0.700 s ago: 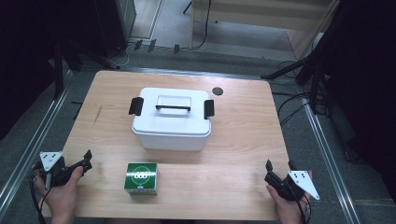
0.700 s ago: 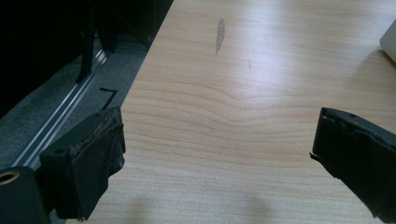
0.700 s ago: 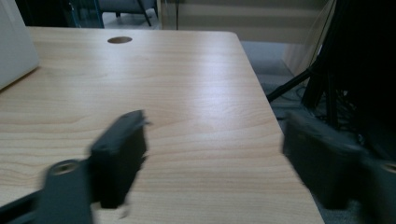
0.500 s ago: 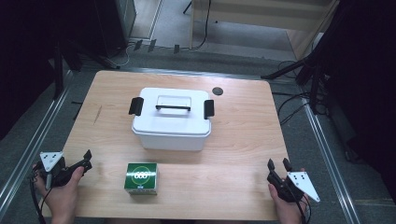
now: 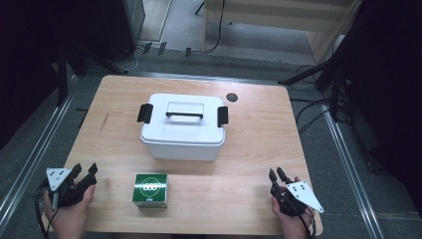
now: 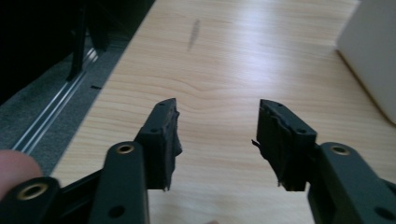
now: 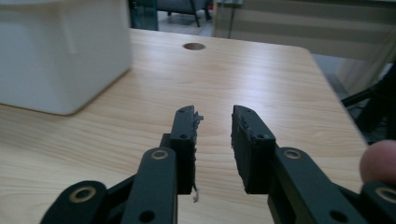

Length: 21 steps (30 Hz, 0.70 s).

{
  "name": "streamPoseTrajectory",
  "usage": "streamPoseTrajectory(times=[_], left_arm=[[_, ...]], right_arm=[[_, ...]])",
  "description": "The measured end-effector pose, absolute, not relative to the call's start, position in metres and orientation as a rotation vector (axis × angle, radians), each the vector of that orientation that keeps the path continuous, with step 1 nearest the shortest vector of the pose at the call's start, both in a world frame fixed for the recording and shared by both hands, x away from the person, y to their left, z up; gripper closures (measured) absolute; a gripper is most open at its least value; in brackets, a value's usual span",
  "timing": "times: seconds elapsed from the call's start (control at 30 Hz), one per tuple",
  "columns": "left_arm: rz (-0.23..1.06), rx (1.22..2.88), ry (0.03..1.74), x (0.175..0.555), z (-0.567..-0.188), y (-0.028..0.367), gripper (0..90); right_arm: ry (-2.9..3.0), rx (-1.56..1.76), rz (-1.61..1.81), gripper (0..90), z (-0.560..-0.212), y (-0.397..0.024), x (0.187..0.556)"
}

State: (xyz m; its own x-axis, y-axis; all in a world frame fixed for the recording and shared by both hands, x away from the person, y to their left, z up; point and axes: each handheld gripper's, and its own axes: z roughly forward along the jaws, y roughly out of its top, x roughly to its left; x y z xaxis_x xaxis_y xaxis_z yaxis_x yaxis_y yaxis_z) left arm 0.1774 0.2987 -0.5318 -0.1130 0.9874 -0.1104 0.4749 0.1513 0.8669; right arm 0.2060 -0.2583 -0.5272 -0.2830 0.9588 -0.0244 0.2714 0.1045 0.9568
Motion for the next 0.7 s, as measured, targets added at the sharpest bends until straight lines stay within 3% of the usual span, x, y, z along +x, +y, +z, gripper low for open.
streamPoseTrajectory(times=[0.13,0.4,0.7], left_arm=[[0.799,1.481,1.640,0.168,-0.530,0.277,64.8],[0.644,1.543,1.549,0.156,-0.535,0.252,72.1],[0.617,1.593,1.521,0.151,-0.534,0.239,80.0]], right_arm=[[1.752,1.206,1.297,73.5,-0.526,-0.226,0.200],[1.901,1.094,1.343,72.5,-0.530,-0.172,0.191],[2.032,1.039,1.412,73.2,-0.535,-0.125,0.182]])
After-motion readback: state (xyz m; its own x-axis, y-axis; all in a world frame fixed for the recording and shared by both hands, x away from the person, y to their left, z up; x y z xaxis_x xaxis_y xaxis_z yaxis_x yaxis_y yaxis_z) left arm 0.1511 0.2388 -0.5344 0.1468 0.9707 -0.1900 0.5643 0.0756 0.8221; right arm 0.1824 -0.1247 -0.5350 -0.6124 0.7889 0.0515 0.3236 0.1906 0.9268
